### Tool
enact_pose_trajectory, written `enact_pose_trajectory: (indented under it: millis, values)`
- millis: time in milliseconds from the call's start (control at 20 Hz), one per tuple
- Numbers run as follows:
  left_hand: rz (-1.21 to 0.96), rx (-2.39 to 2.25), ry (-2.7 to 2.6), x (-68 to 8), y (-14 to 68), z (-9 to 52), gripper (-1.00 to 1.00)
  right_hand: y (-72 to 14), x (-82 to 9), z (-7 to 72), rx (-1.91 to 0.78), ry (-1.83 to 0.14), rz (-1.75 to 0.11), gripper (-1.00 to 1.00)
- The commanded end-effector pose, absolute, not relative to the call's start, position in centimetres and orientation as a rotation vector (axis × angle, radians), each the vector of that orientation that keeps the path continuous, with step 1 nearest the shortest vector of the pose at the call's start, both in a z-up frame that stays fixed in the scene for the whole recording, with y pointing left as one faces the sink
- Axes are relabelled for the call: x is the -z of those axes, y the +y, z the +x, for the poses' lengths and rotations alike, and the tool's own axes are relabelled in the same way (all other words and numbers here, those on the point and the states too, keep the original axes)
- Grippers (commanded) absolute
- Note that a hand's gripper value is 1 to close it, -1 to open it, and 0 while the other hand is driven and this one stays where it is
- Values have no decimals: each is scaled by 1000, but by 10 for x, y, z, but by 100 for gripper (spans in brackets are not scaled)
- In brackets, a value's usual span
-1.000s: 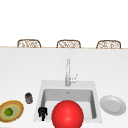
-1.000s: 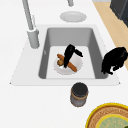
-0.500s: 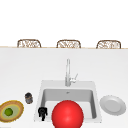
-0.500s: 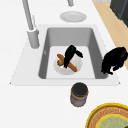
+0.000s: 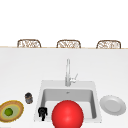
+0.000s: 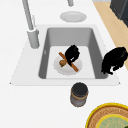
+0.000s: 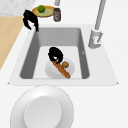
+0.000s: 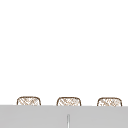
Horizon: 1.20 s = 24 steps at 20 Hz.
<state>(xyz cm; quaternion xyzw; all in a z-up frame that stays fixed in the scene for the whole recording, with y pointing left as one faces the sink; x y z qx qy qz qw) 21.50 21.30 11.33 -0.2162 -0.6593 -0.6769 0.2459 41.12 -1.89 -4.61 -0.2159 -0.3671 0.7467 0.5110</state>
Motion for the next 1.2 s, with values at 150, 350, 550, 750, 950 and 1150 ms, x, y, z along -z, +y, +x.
enact_pose_trajectory:
  millis: [150,350,550,750,950,1150]
  values:
    - [-590,1847,-1799,-113,213,215,0,-30,47,393,-1833,-968,-571,-100]
    - [-590,1847,-1799,-113,213,215,0,-37,37,381,-1858,-1009,-551,-100]
    - [-590,1847,-1799,-113,213,215,0,-41,52,384,-1905,-1032,-555,-100]
    - [-590,1847,-1799,-113,213,215,0,-39,78,383,-1931,-1052,-585,-100]
    - [-590,1847,-1799,-113,213,215,0,-35,87,385,-1929,-1075,-582,-100]
    - [-590,1847,-1799,-113,213,215,0,-34,90,385,-1975,-1060,-663,100]
